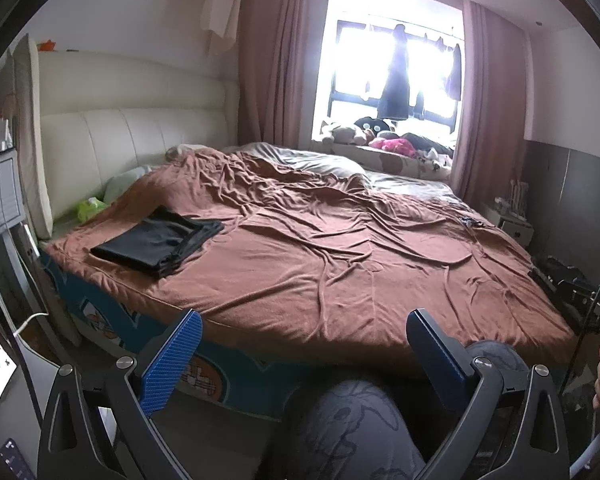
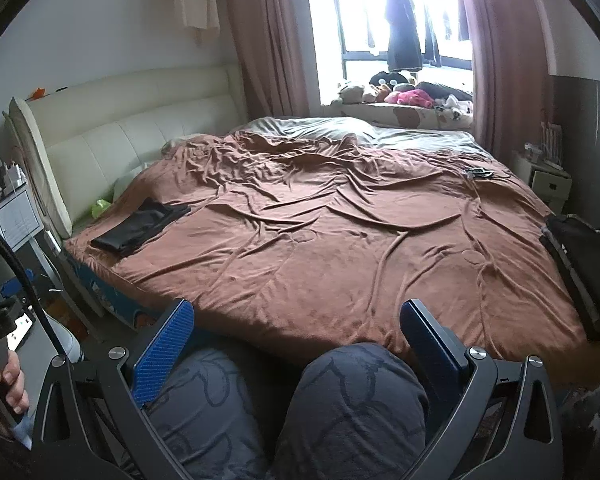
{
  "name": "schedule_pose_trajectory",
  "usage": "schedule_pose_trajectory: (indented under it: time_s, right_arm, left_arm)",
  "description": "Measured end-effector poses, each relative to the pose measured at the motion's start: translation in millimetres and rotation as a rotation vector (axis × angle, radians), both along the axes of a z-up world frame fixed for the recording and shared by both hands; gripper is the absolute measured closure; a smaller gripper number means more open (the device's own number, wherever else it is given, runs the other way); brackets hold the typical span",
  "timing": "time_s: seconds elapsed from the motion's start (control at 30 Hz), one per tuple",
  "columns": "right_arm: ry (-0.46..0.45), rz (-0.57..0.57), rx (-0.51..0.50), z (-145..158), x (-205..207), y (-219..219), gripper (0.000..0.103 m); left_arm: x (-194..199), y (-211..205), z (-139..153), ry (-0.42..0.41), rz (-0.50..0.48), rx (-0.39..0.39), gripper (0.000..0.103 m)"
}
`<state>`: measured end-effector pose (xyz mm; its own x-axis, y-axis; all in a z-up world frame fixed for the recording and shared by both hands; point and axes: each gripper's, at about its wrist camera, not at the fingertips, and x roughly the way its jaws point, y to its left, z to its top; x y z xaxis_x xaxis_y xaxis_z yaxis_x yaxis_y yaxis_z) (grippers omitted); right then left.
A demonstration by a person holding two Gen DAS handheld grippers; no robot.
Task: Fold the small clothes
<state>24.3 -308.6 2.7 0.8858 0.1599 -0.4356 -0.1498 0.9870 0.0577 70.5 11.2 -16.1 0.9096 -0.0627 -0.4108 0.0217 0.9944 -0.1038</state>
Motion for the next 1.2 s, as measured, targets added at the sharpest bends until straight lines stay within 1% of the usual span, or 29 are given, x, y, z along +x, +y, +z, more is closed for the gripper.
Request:
schedule_pose_trajectory:
  time_s: [0.23,0.83,1.2]
  right_arm:
    - [-0.001,-0.007,0.016,-3,-5,-3,0.0]
    - [-0.019,0.019,-0.007,0,-17,0,0.0]
    - [-0.01,0.014,0.002,-1,-24,-2,0.0]
  left_arm:
    - [-1,2,-1,0.004,-0.002,0.0,0.0]
    - [-18,2,2,-0.02,-0.002,0.006,0.0]
    - [-30,0,4,-0.023,-0.007,0.012,0.0]
